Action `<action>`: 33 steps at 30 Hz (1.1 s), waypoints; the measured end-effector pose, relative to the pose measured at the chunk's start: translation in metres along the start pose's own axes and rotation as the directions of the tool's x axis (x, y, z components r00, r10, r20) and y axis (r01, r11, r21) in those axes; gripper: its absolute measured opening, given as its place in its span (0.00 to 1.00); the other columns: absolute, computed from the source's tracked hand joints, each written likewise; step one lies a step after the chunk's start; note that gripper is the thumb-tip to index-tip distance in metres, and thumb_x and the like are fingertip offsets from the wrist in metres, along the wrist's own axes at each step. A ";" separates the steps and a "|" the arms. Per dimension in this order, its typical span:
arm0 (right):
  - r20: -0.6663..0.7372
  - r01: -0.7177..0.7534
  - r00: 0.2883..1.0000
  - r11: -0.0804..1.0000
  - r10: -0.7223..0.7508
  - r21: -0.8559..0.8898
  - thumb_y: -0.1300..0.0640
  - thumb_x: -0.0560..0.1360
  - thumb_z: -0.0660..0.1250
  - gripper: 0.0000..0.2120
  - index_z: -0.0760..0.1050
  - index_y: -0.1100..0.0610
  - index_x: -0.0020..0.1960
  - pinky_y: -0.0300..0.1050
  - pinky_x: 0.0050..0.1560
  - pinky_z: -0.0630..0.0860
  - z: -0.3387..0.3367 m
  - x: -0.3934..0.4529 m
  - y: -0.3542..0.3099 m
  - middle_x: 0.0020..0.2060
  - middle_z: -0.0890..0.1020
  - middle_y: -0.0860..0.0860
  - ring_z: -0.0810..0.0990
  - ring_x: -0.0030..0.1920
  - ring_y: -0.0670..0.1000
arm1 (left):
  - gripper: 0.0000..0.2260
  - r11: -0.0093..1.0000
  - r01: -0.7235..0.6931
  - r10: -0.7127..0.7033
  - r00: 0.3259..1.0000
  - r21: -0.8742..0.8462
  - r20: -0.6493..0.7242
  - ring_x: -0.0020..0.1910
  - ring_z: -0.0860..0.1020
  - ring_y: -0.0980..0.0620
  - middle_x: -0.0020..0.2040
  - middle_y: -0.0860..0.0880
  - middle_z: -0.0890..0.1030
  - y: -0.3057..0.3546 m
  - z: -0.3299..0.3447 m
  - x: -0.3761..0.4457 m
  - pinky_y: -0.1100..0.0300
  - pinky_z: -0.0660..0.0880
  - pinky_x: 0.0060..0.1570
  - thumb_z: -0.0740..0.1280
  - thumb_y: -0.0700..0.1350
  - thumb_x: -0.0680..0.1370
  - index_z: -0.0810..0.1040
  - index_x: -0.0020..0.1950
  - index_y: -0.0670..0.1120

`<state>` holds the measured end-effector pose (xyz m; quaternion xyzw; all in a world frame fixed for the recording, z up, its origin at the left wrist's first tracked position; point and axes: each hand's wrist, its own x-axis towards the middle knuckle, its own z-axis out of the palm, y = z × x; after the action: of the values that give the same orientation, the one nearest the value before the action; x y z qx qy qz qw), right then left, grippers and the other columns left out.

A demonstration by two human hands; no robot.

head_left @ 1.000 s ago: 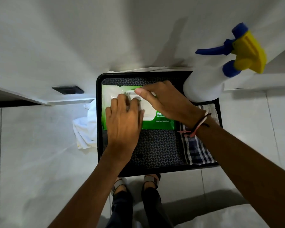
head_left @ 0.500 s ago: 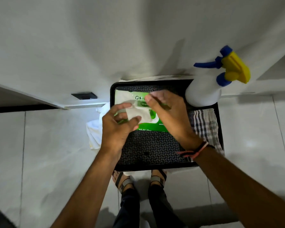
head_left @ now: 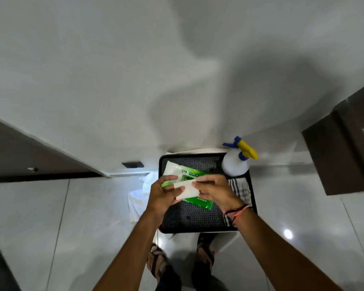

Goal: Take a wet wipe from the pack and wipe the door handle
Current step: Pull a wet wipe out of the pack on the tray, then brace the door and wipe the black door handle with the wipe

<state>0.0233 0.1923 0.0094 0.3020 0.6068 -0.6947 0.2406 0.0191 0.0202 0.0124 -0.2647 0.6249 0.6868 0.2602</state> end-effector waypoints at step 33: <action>0.046 0.675 0.735 0.737 -0.676 0.048 0.64 0.74 0.75 0.02 0.82 0.59 0.45 0.37 0.34 0.81 0.369 -0.228 -0.282 0.36 0.89 0.53 0.88 0.37 0.47 | 0.08 0.776 -0.628 0.625 0.778 -0.057 -0.064 0.32 0.82 0.54 0.38 0.41 0.84 0.357 -0.312 -0.200 0.68 0.80 0.32 0.77 0.30 0.74 0.84 0.51 0.31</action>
<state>-0.0613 -0.1381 0.3984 0.0438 0.6578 -0.7518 -0.0138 -0.0700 -0.3255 0.3829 -0.0658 0.6562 0.7517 -0.0062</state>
